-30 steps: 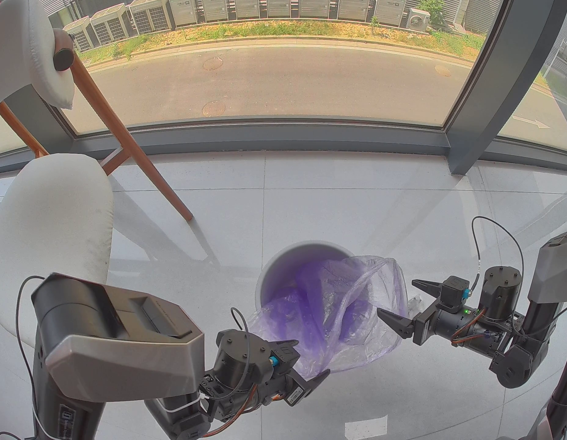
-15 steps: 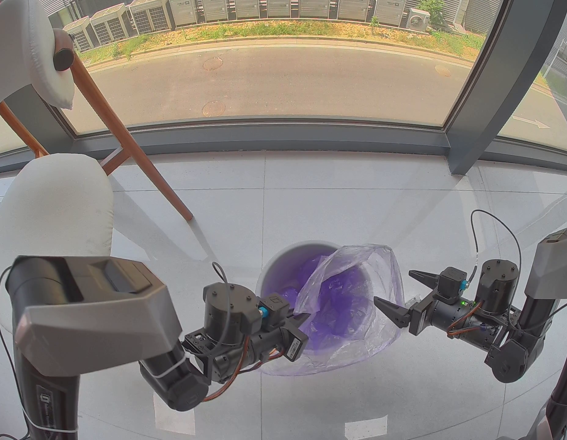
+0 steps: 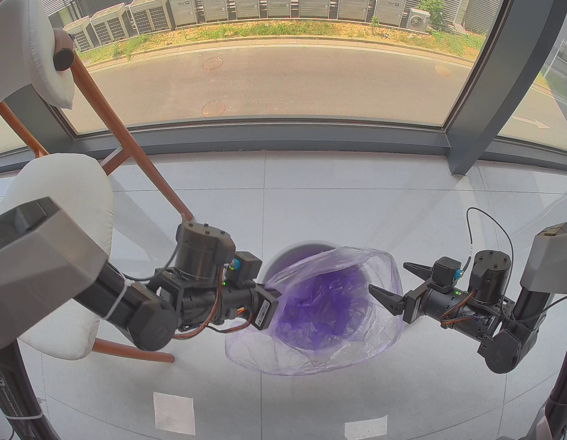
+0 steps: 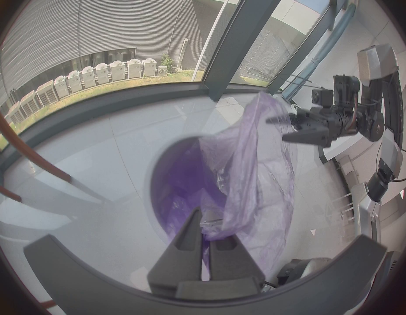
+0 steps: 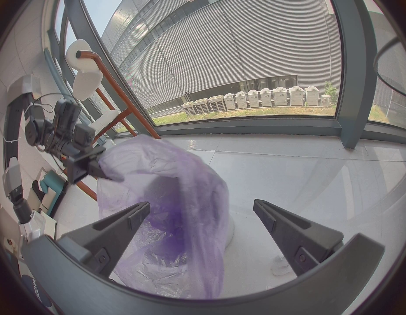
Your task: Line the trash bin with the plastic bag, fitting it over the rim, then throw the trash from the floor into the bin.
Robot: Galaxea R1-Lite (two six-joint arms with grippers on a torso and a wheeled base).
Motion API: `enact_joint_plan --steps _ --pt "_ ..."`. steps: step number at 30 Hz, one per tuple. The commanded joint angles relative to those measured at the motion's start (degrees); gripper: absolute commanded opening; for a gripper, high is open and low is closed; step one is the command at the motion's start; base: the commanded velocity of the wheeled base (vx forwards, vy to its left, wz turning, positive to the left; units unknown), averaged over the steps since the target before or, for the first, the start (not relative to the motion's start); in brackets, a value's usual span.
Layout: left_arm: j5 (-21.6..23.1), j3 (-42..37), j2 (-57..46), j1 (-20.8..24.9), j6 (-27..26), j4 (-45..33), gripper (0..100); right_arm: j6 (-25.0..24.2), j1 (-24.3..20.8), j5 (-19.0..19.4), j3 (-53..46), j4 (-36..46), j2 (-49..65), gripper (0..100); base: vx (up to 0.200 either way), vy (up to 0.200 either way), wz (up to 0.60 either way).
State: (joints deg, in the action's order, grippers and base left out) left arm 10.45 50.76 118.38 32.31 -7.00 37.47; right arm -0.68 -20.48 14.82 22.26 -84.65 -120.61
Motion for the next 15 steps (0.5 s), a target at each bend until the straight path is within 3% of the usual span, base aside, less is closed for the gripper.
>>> enact_joint_plan --steps 1,4,10,12,15 --pt "-1.5 4.7 -2.8 -1.1 -2.0 -1.7 0 -0.2 -0.6 0.0 0.4 0.4 -0.4 100 0.000 0.000 0.00" --pt "-4.2 6.7 -1.8 -0.7 -2.4 -1.6 0 -0.1 -0.6 -0.1 0.2 0.4 -0.4 100 0.200 0.200 0.00" --pt "-5.1 6.5 -0.8 -0.3 -2.3 -0.3 0 -0.1 -0.5 -0.1 -1.1 0.3 -0.4 100 0.200 0.200 0.00" --pt "-8.3 6.0 0.4 0.1 -2.1 4.1 0 -0.2 -0.5 -0.3 -0.7 0.3 -0.4 100 0.000 0.000 0.00" --pt "-9.8 5.0 1.3 0.0 -2.1 7.5 0 -0.3 -0.3 -0.4 -0.6 0.4 -0.6 100 0.000 0.000 0.00"
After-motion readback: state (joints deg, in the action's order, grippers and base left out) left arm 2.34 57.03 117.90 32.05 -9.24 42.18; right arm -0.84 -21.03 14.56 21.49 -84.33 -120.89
